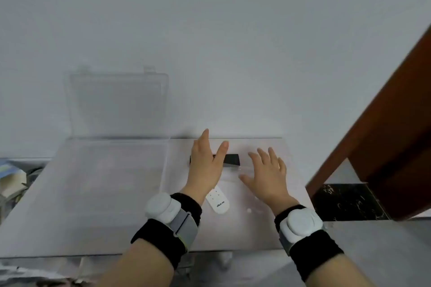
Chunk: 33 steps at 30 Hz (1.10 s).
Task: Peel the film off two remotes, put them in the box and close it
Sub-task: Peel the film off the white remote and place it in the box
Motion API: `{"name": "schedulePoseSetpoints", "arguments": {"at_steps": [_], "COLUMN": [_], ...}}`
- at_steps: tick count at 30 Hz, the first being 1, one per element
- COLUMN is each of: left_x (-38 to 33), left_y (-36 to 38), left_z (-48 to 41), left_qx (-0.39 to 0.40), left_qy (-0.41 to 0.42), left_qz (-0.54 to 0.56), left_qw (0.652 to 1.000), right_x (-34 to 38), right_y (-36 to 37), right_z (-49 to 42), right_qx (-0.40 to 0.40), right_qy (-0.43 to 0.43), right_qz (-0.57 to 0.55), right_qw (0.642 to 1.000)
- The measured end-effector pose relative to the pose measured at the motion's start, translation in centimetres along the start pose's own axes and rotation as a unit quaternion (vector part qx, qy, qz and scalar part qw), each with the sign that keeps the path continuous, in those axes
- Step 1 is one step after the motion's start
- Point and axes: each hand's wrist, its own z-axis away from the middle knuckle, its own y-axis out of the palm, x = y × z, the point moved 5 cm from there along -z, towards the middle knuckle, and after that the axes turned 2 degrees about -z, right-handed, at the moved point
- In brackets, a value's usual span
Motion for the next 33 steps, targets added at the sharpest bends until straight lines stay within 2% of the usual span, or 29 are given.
{"name": "schedulePoseSetpoints", "arguments": {"at_steps": [3,16,19,23,25,27,30,33], "left_x": [0.9,3.8,3.8,3.0,2.8,2.7,2.1,1.9], "left_y": [0.5,0.6,0.1,-0.6,-0.7,-0.7,-1.2,-3.5], "left_z": [0.7,2.1,2.4,2.2,1.6,0.7,-0.2,-0.9], "left_qx": [-0.006,-0.044,-0.083,-0.128,-0.123,-0.083,-0.040,-0.067], "left_qy": [-0.036,-0.111,-0.115,-0.128,-0.153,-0.194,-0.218,-0.214], "left_qz": [-0.002,0.044,0.060,0.125,0.187,0.289,0.462,0.532], "left_qw": [0.999,0.992,0.988,0.975,0.962,0.934,0.859,0.816], "right_x": [-0.5,0.8,1.0,1.8,3.0,4.6,6.6,8.2], "right_y": [1.8,2.5,1.7,-0.3,-1.4,-2.2,-2.3,-2.1], "right_z": [0.2,-0.8,-1.0,-1.0,-0.7,-0.1,0.8,1.4], "right_qx": [0.043,0.019,-0.008,-0.024,-0.008,0.035,0.106,0.116], "right_qy": [-0.015,-0.092,-0.080,-0.032,-0.013,-0.009,-0.032,-0.030], "right_qz": [0.033,0.045,-0.021,-0.195,-0.312,-0.409,-0.453,-0.483], "right_qw": [0.998,0.995,0.997,0.980,0.950,0.912,0.885,0.867]}}
